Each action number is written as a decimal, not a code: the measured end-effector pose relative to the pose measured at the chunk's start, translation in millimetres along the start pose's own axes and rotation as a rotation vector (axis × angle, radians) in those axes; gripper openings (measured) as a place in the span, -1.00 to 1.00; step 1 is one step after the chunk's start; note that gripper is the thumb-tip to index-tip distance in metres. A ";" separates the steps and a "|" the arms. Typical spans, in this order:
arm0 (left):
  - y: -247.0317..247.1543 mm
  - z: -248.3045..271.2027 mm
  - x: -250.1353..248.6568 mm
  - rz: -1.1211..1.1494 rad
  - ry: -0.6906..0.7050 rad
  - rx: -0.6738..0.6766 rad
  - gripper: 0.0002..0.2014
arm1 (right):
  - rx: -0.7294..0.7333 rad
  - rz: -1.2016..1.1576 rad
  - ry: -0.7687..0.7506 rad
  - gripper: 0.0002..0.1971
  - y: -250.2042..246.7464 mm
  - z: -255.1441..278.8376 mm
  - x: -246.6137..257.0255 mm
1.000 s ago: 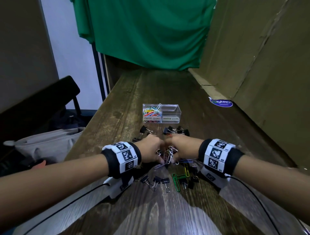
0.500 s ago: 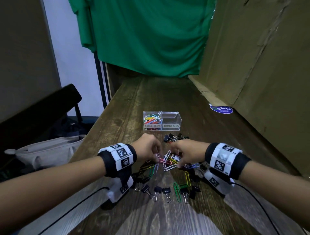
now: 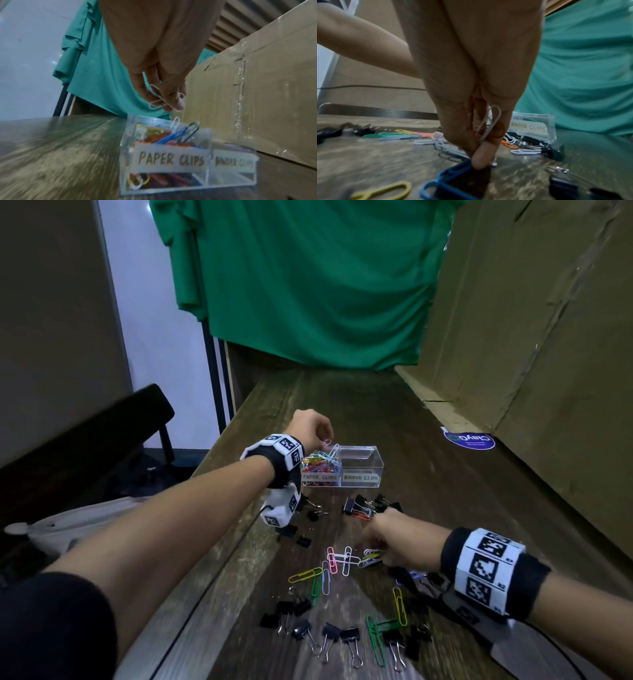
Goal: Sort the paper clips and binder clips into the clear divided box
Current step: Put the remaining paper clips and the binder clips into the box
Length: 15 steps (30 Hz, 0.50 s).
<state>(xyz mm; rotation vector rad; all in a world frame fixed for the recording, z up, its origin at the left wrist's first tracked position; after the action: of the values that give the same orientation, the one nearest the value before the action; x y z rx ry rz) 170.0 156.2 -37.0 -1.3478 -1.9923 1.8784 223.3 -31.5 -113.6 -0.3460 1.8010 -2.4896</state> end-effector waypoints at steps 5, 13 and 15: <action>26.6 -6.7 21.3 0.021 -0.014 0.089 -0.74 | -0.070 -0.060 0.026 -0.96 -20.3 -2.9 -19.8; -12.0 25.9 19.9 0.095 0.038 0.015 -0.74 | -0.424 -0.287 0.128 -0.84 -105.3 -47.7 -39.3; -18.3 44.1 17.2 0.074 0.025 0.029 -0.79 | -0.474 -0.267 0.130 -0.83 -120.6 -70.1 -35.0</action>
<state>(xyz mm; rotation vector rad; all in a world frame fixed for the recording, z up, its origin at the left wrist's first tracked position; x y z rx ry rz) 123.6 136.1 -40.5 -1.4493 -1.9212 1.9035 253.6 78.5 -26.0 -0.4801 2.5508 -2.2494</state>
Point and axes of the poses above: each hand's wrist, its own z-axis away from the middle knuckle, its own y-axis out of the palm, x = y × z, the point moved 8 cm from there along -z, towards the middle knuckle, and after that the axes turned 2 degrees about x, right-handed, at the moved point
